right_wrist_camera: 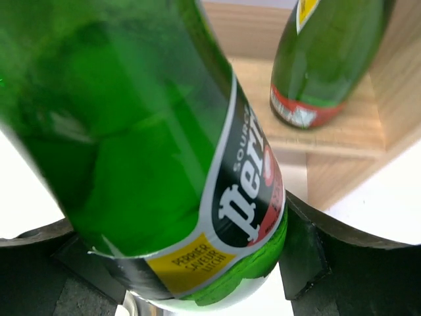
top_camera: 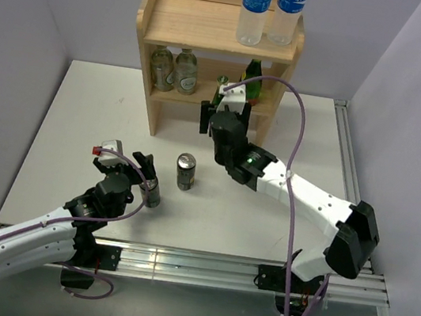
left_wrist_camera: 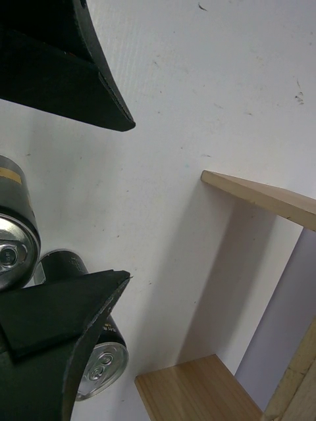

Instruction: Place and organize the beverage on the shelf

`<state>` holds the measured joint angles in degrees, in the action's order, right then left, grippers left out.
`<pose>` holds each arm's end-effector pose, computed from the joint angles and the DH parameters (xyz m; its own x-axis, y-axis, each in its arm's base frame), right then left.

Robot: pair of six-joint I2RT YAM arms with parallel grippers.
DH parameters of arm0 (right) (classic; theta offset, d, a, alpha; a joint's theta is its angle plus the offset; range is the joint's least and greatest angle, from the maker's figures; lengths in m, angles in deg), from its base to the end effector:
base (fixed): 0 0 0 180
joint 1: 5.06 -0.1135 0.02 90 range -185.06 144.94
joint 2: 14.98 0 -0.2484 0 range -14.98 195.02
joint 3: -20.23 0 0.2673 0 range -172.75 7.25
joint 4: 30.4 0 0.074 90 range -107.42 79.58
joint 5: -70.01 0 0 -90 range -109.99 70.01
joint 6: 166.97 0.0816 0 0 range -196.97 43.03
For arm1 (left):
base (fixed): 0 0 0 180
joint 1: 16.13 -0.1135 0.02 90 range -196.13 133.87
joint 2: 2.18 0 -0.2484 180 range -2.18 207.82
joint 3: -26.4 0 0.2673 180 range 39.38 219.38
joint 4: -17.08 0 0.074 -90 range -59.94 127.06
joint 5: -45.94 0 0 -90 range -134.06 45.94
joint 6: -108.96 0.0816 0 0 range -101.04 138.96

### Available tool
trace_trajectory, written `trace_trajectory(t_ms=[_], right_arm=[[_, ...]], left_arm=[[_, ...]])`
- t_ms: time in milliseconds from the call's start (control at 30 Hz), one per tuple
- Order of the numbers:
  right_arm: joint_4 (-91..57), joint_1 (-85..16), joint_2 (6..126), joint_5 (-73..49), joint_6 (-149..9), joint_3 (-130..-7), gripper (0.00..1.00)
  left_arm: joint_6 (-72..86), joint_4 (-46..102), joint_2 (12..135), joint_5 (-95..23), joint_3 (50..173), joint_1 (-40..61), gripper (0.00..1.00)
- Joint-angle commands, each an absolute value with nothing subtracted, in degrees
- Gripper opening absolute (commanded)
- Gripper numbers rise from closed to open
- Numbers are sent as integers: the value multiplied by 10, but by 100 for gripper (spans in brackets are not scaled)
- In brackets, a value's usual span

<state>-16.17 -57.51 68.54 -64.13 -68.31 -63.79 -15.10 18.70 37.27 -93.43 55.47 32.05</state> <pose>0.2815 0.2730 0.3312 -0.1666 -0.0394 -0.9852 -0.1331 0.9910 -0.0171 0.1898 -0.1193 0.1967 -0.1094 -0.4247 -0.8987 -0.0857 0.9048 -0.4171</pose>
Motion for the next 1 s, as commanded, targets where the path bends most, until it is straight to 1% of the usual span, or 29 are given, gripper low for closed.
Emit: trace_trajectory(t_ms=[0,467,767,967], right_arm=[[-225,-545,703,-612,-688,-707,0],[-234,-480,791,-589,-676,-794,0],[-269,-478,787,-603,-678,-792,0],[-285,-473,816,-609,-673,-810,0]], left_arm=[[-147,170,363,-937,551,319,94],[-148,170,362,-937,551,319,94],[-149,171,368,-938,554,319,94],[-149,170,368,-938,553,319,94]])
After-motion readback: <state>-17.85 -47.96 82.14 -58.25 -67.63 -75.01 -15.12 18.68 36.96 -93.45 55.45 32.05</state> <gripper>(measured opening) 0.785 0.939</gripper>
